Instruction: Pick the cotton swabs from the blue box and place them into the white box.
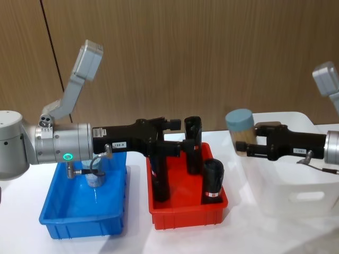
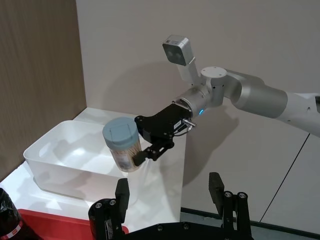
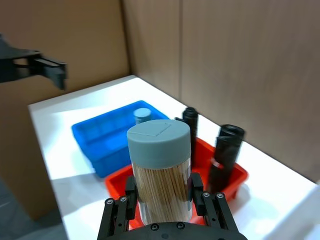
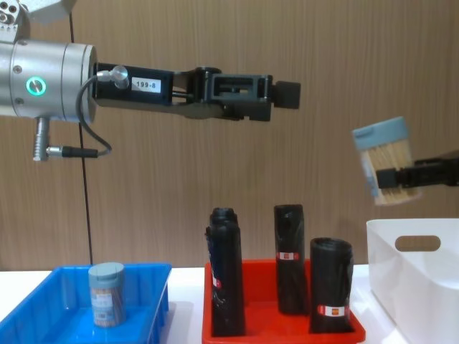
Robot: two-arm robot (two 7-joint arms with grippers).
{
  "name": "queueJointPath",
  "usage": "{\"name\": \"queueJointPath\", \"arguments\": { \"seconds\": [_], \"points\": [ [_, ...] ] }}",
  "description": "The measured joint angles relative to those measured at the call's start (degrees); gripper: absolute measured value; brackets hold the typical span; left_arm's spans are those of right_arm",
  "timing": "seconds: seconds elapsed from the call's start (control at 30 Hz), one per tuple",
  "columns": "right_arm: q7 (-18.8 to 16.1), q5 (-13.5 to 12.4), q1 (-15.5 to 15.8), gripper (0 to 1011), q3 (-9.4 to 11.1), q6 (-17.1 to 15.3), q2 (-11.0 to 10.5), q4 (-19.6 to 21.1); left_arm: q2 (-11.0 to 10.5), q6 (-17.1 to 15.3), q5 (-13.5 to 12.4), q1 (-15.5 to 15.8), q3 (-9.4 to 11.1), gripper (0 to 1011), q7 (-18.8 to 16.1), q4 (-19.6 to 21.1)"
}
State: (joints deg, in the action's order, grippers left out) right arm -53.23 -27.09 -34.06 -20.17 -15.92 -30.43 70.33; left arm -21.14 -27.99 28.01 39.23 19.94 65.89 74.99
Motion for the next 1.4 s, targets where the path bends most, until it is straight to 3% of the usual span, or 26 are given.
{"name": "queueJointPath", "arguments": {
  "seconds": [0.5,0.7,0.87,1.17,1.4],
  "points": [
    [11.9,-0.1,0.7,640,0.3,0.4,-0.1,-1.9,0.0,0.0,0.0,0.0,0.0,1004,0.0,0.0],
    [17.6,0.4,0.0,639,0.0,0.2,0.9,-4.7,0.0,0.0,0.0,0.0,0.0,1004,0.0,0.0],
    [20.5,0.7,-0.7,640,-0.3,0.0,1.7,-7.0,0.0,0.0,0.0,0.0,0.0,1004,0.0,0.0],
    [26.6,2.3,-4.6,640,-1.5,-0.8,4.7,-16.6,0.0,0.0,0.0,0.0,0.0,1004,0.0,0.0],
    [29.1,4.1,-9.4,640,-2.5,-0.1,7.8,-28.0,0.0,0.0,0.0,0.0,0.0,1004,0.0,0.0]
  ]
}}
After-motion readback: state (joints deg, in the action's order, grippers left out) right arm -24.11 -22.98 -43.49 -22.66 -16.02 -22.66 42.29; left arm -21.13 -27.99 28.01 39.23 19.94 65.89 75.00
